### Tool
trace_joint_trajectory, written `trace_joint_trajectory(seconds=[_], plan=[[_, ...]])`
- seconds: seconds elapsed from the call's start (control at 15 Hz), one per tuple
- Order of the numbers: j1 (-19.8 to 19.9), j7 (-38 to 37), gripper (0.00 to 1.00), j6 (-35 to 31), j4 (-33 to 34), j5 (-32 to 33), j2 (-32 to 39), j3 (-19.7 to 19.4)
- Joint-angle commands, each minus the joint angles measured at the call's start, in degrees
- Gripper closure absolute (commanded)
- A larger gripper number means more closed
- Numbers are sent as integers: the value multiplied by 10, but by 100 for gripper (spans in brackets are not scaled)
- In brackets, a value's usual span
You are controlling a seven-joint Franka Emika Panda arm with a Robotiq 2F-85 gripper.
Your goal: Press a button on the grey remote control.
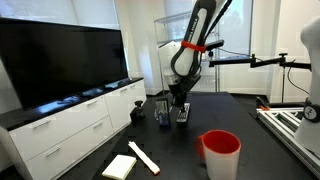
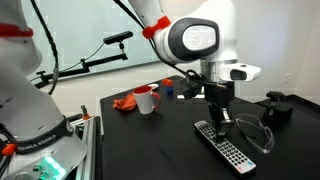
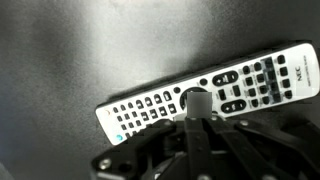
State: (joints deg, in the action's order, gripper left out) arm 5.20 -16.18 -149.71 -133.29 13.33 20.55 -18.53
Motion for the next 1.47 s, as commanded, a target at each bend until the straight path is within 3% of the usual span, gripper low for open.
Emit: trace_joint_trajectory(seconds=[0.0,0.6,1.4], plan=[[-10,-34,100,-8,18,19,54,-8],[-19,-63,100,8,24,46,58,-11],[-11,-32,100,-23,-55,63,-53,-27]])
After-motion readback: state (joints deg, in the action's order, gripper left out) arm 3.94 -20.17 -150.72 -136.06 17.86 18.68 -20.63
